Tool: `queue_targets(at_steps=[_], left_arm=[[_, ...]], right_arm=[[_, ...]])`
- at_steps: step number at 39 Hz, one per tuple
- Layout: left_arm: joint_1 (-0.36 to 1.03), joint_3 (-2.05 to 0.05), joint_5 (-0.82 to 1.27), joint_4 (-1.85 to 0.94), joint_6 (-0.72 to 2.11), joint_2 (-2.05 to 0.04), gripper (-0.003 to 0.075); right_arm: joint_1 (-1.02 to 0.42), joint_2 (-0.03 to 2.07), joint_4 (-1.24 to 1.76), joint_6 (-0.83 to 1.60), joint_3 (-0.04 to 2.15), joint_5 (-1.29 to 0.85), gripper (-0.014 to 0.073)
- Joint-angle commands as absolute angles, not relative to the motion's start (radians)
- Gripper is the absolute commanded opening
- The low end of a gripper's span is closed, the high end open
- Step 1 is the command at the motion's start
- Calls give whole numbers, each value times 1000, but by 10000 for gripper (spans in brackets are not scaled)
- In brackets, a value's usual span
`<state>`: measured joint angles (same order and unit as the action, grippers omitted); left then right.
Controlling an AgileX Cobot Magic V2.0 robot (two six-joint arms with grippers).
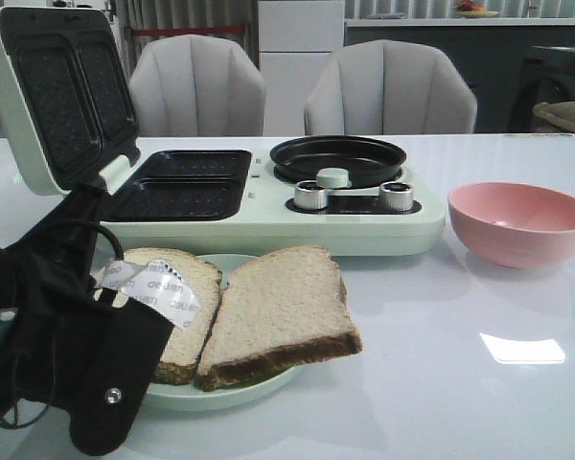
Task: Make breakfast with bread and shrimp
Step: 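Lower the left gripper onto the bread slice nearest it and grasp it, then lift the bread slice with the left gripper toward the sandwich maker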
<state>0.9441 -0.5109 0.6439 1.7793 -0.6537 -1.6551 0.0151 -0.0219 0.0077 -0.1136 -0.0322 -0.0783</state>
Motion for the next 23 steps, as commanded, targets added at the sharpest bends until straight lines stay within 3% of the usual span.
queue_targets(at_steps=[1, 23], left_arm=[[940, -523, 717, 1783, -671, -1608, 114], [982, -523, 727, 1793, -703, -1545, 114]], right_arm=[[19, -30, 0, -109, -10, 12, 152], [19, -30, 0, -109, -10, 12, 152]])
